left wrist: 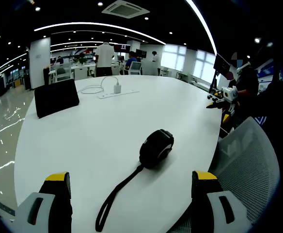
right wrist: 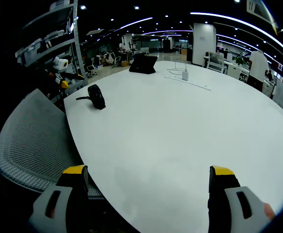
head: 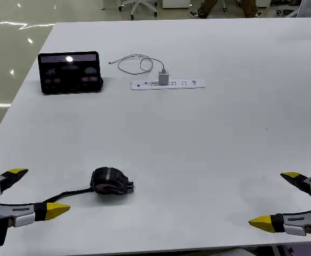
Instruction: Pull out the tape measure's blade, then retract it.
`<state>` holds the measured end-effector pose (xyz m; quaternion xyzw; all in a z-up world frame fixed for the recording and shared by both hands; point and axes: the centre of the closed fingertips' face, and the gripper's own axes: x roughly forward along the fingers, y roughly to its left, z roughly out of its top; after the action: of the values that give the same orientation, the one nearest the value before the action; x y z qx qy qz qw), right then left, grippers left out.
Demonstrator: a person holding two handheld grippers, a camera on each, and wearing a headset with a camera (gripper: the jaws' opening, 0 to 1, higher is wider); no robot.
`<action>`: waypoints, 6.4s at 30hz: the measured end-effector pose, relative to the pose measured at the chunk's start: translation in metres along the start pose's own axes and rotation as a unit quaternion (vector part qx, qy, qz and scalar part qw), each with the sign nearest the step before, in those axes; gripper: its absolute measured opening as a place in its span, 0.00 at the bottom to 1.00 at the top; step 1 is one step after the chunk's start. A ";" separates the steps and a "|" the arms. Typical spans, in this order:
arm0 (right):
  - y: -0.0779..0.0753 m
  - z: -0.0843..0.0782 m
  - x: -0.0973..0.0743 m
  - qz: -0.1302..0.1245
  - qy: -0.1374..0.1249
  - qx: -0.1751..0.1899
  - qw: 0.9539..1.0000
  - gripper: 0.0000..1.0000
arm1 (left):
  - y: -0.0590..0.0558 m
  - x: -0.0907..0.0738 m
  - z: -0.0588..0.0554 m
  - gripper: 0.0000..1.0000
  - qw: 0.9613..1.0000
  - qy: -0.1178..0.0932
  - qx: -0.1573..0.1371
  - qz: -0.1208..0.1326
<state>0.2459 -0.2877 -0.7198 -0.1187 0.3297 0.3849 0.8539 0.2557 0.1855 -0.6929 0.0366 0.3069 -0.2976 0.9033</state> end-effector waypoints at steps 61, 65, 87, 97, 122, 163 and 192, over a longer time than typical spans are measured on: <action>-0.014 0.031 0.004 -0.011 -0.040 -0.060 0.997 1.00 | -0.017 0.016 0.009 1.00 0.994 0.035 0.082 -0.059; -0.011 0.042 0.009 -0.004 -0.048 -0.070 0.996 1.00 | -0.024 0.026 0.003 0.99 0.987 0.078 0.111 -0.083; 0.018 0.049 0.055 0.055 -0.028 -0.082 0.995 1.00 | -0.033 0.068 0.010 0.92 0.948 0.156 0.232 -0.152; 0.032 0.064 0.072 0.074 -0.031 -0.104 0.991 1.00 | -0.045 0.088 0.014 0.81 0.925 0.188 0.284 -0.168; 0.071 0.089 0.138 0.129 -0.025 -0.170 0.977 0.92 | -0.066 0.120 -0.004 0.47 0.874 0.247 0.370 -0.198; 0.161 0.122 0.212 0.225 -0.009 -0.240 0.944 0.51 | -0.079 0.141 -0.001 0.32 0.872 0.246 0.378 -0.189; 0.175 0.123 0.251 0.246 0.030 -0.293 0.924 0.20 | -0.076 0.144 -0.005 0.32 0.859 0.269 0.390 -0.193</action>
<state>0.2974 0.0321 -0.7823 -0.2900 0.2463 0.6582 0.6496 0.3021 0.0506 -0.7707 0.4047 0.3981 -0.5396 0.6218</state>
